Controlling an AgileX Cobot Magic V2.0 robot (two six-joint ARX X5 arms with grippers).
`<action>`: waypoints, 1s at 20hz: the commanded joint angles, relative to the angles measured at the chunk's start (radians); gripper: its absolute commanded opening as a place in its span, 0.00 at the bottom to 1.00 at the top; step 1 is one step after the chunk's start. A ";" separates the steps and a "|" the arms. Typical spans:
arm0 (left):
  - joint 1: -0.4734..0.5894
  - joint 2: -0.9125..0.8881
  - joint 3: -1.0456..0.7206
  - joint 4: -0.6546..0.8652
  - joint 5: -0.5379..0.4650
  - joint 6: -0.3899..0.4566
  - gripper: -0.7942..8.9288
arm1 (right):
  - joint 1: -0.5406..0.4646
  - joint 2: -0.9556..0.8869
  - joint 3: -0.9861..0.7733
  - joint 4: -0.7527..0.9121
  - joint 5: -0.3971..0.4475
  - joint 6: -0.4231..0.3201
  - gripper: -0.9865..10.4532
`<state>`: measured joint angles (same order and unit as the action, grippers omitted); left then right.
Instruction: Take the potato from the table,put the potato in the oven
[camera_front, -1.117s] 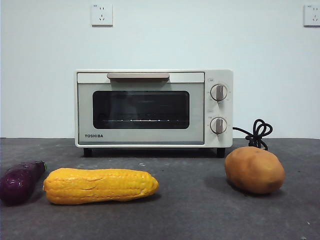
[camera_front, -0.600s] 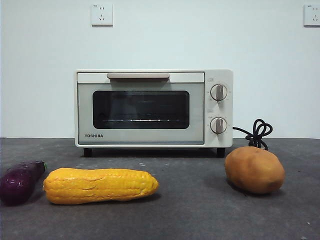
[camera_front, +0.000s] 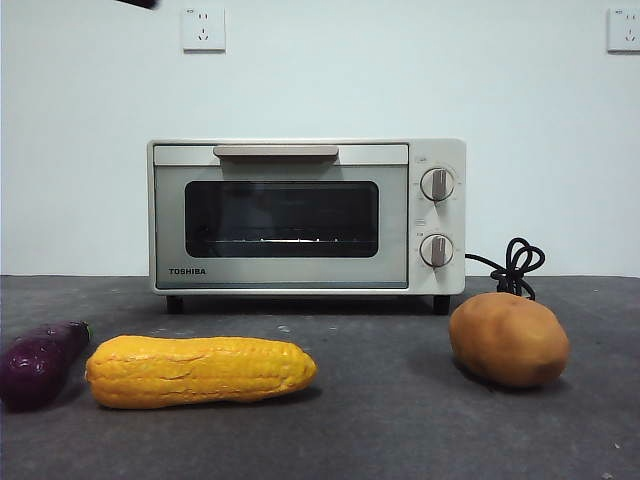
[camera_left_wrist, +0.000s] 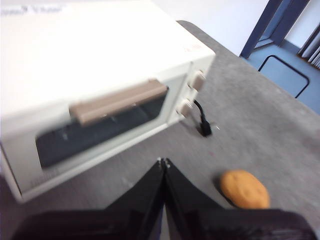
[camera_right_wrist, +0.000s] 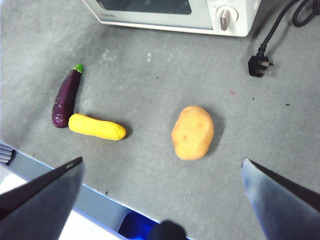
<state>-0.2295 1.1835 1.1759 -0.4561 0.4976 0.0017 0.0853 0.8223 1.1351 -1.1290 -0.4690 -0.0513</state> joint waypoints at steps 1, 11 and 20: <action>-0.033 0.138 0.094 0.030 -0.055 0.043 0.07 | 0.002 0.016 -0.001 0.002 0.003 0.005 0.66; -0.087 0.513 0.299 0.150 -0.133 0.089 0.07 | 0.002 0.042 -0.001 -0.004 0.003 0.006 0.66; -0.101 0.608 0.299 0.157 -0.181 0.116 0.07 | 0.002 0.042 -0.001 -0.004 0.003 0.007 0.66</action>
<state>-0.3286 1.7679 1.4849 -0.2760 0.3248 0.1051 0.0853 0.8646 1.1351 -1.1336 -0.4679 -0.0490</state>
